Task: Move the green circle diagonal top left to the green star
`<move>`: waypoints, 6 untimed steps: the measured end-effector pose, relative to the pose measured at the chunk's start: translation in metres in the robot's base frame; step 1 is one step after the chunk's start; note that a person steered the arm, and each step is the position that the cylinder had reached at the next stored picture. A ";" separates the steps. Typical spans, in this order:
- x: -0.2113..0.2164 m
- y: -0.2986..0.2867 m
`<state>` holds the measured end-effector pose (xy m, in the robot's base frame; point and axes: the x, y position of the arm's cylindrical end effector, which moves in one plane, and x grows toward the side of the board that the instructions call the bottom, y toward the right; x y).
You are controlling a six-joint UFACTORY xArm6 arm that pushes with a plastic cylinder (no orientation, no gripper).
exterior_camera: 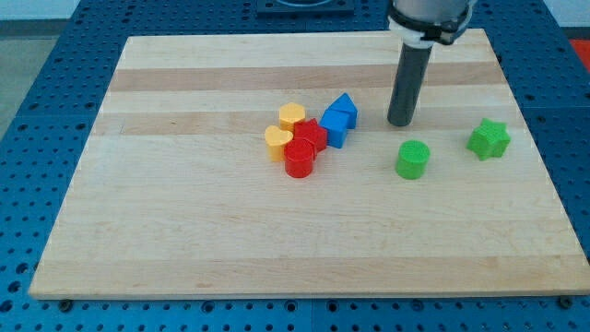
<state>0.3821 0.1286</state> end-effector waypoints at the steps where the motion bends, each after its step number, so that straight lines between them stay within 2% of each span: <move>1: 0.002 -0.007; 2: 0.081 -0.064; 3: 0.108 -0.092; 4: 0.148 -0.043; 5: 0.152 -0.016; 6: 0.152 -0.016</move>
